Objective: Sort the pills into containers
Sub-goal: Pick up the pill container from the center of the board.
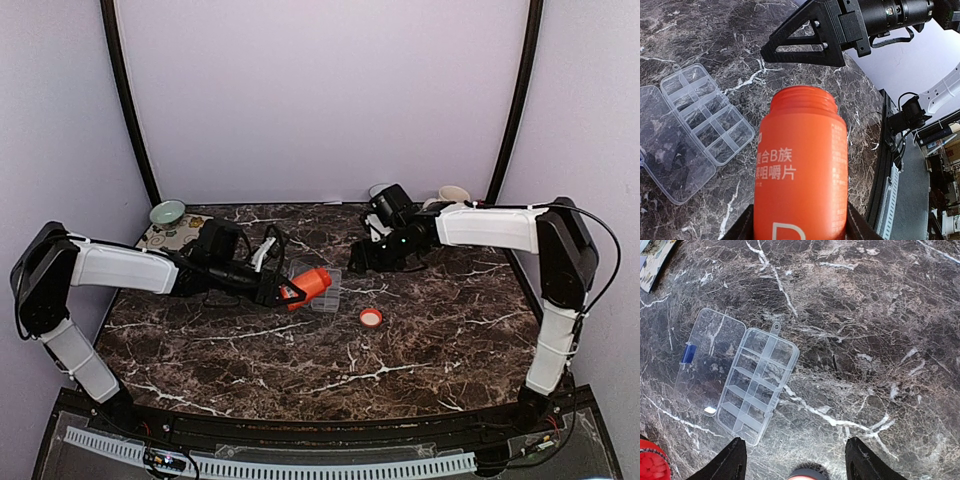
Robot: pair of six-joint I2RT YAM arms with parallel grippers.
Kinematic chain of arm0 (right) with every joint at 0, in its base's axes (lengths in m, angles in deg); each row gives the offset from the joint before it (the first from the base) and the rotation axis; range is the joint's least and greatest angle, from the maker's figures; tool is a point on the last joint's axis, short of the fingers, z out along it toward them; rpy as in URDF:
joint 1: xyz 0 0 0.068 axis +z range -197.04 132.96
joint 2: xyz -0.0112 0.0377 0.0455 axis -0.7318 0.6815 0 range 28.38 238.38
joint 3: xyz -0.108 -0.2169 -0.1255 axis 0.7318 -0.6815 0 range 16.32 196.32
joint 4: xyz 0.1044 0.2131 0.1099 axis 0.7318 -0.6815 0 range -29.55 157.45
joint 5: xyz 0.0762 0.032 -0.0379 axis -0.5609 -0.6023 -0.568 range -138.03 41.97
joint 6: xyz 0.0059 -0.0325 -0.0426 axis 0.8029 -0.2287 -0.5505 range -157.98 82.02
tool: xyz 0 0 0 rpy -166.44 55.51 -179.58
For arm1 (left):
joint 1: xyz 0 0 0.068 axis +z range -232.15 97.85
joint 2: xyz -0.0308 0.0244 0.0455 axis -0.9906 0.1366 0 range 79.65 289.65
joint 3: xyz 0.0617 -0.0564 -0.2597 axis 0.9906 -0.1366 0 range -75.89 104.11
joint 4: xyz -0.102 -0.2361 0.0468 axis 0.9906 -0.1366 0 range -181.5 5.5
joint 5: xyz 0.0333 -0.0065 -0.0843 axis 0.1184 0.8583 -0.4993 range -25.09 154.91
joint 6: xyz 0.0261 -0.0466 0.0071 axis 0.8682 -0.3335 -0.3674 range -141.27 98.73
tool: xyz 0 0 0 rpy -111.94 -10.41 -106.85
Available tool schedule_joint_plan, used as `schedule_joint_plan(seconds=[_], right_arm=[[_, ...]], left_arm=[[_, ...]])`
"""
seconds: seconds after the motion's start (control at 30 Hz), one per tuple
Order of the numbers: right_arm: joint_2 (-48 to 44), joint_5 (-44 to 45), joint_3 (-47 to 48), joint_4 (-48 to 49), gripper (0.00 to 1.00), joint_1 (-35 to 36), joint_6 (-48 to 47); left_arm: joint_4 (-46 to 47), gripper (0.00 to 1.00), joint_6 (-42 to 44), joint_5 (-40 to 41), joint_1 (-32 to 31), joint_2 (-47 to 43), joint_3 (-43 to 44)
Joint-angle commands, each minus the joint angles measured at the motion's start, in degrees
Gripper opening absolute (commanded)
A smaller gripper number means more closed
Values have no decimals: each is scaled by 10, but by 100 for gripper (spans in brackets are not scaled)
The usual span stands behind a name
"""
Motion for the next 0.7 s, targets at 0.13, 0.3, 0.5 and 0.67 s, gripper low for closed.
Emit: schedule_joint_plan(seconds=[0.13,0.3,0.5,0.67], right_arm=[[34,-21,31,16,67,1,12],[56,-24,54,11,66,1,9],[95,-24,95,-8,62,1,8],[131,-28,133,-21,58,1,7]], left_arm=[[23,0,2,4,3,12,-8],[20,0,4,8,2,15,-11],[18,0,2,10,2,16,-14],[17,0,1,12,2,15,-15]])
